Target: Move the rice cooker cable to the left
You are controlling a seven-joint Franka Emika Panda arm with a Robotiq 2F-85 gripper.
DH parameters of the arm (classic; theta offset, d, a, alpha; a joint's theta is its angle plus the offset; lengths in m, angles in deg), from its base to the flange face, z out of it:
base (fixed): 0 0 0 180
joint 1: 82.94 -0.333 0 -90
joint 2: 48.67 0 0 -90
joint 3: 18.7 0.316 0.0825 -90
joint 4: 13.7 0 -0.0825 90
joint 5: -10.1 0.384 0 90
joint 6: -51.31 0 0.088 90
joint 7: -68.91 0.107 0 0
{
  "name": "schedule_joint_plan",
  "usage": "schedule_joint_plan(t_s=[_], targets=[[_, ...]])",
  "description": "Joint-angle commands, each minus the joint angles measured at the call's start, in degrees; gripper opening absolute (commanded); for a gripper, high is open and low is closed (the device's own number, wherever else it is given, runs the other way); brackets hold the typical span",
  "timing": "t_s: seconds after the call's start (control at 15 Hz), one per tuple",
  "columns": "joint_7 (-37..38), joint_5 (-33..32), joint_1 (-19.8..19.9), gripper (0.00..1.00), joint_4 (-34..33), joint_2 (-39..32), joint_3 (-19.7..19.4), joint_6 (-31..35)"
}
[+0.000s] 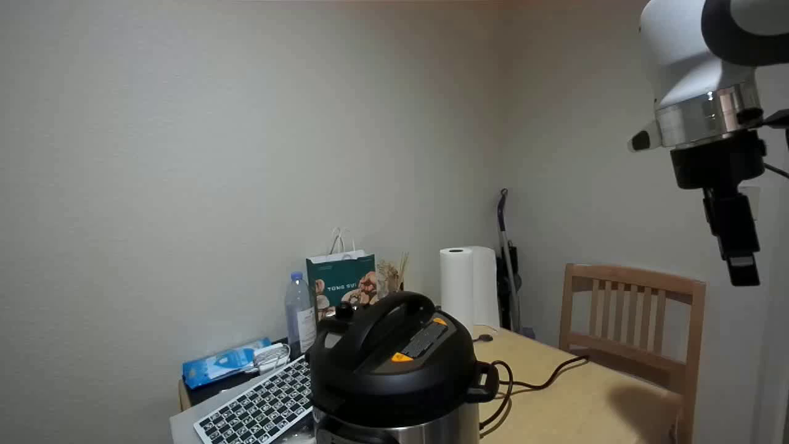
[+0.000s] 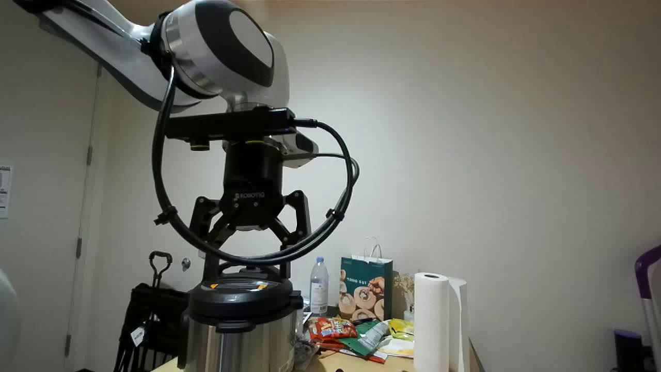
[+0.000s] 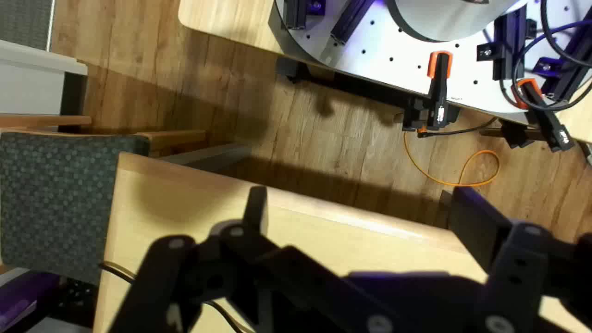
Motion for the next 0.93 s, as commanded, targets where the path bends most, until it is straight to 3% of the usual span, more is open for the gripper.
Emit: schedule_joint_plan(t_s=[0.0,0.47,0.87], targets=[[0.56,-0.44,-0.94,1.00,-0.11,0.03,-0.71,-0.24],[0.56,-0.43,-0.94,1.00,-0.11,0.03,-0.71,-0.24],[-0.75,-9.28,2.91,1.00,-12.44,-9.48,-6.33,2.28]])
